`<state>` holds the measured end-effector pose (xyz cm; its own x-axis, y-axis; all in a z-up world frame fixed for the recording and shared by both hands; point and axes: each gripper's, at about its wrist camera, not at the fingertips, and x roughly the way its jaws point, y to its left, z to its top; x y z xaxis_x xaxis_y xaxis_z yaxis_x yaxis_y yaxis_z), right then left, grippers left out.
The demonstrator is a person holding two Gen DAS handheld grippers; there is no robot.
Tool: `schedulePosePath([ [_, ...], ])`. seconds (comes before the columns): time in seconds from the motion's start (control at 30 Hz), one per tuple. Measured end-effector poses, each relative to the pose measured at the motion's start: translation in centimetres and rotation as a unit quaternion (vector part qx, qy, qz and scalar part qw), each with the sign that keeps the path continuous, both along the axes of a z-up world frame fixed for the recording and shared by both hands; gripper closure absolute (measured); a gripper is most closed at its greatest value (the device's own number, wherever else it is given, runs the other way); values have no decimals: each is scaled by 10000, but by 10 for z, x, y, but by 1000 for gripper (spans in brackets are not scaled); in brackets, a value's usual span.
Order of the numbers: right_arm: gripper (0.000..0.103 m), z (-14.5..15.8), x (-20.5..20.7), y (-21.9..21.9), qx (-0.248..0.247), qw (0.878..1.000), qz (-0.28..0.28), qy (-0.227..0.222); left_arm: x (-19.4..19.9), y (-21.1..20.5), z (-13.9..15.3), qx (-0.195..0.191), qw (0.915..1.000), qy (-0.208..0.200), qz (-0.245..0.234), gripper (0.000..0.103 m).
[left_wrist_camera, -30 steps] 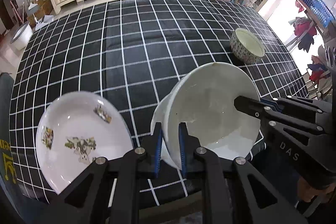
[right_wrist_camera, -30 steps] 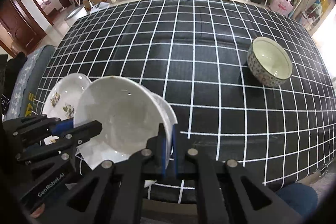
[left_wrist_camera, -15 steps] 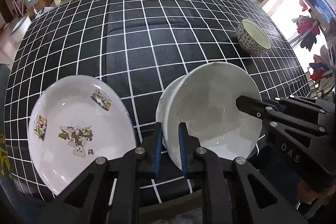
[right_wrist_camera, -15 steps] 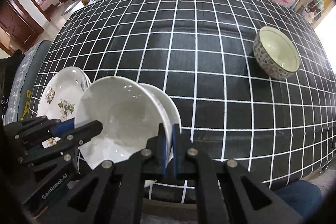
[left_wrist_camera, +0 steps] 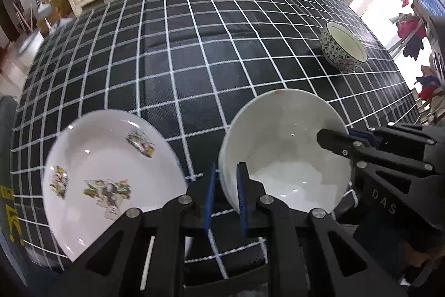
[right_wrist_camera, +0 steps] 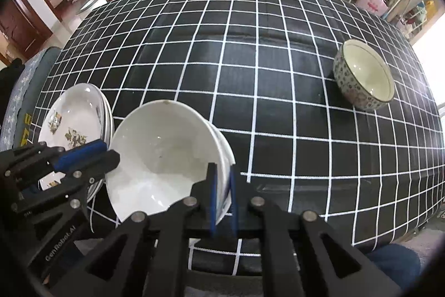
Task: Organize plates and bowls
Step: 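Carry the cream bowl and lower it into the white bowl, then open both grippers and withdraw from the nested bowls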
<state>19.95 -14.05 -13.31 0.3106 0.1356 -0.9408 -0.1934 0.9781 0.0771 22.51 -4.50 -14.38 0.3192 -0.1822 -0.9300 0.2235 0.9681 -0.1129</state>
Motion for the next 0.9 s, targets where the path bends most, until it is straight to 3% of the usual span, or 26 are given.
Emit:
schedulePosePath([
  [0.13, 89, 3, -1, -5, 34, 10000, -65, -43, -1, 5, 1, -42, 10000, -29, 30, 88],
  [0.3, 54, 15, -8, -12, 32, 9993, -149, -333, -4, 8, 8, -117, 9998, -129, 81, 85],
  [0.4, 50, 27, -14, -21, 128, 9981, -276, -534, -8, 9, 17, -188, 9994, -250, 138, 78],
  [0.77, 48, 63, -27, -63, 253, 9913, -784, -1022, -11, -3, 54, -301, 9958, -802, 311, 78],
  [0.9, 48, 76, -30, -79, 271, 9882, -911, -1200, -12, -13, 70, -251, 9933, -1098, 241, 72],
])
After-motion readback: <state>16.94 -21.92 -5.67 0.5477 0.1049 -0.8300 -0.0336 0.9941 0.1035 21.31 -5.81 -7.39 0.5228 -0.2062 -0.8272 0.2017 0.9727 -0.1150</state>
